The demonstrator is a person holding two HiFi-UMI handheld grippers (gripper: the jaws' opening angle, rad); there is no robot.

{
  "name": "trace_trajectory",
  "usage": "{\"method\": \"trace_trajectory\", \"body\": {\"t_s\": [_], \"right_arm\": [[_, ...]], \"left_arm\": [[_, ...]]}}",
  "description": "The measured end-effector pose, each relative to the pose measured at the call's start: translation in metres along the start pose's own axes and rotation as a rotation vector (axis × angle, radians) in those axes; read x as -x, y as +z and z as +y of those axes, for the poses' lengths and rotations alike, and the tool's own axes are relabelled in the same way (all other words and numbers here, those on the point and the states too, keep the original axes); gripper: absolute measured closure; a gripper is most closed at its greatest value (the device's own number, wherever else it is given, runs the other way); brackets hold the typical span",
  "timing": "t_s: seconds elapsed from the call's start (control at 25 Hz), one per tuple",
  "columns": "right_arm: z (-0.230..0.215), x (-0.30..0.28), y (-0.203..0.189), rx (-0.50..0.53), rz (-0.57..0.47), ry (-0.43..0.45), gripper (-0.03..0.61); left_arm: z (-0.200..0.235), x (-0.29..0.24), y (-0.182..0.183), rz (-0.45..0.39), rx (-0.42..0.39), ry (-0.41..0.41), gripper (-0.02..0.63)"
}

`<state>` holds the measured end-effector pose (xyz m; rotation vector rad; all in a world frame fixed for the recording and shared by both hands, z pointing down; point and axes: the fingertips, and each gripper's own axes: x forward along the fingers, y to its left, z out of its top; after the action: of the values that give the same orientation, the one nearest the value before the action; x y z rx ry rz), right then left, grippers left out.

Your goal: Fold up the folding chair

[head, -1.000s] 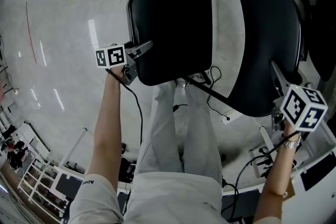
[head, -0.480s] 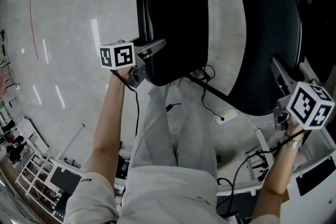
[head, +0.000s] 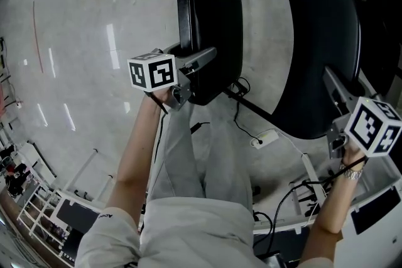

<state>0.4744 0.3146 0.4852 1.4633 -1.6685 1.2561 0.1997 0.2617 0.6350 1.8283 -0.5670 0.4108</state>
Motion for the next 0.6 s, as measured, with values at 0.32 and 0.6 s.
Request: {"method": "trace_trajectory", "body": {"t_s": [0.32, 0.6], "right_arm": [[0.010, 0.024, 0.013, -0.006, -0.023, 0.013, 0.373], [-0.001, 0.033, 0.018, 0.009, -0.016, -0.012, 0.373]], "left_arm": [[-0.084, -0.058, -0.008, 0.016, -0.074, -0.126, 0.192], [-0.117, -0.104, -0.024, 0.115, -0.240, -0.061, 0.192]]}}
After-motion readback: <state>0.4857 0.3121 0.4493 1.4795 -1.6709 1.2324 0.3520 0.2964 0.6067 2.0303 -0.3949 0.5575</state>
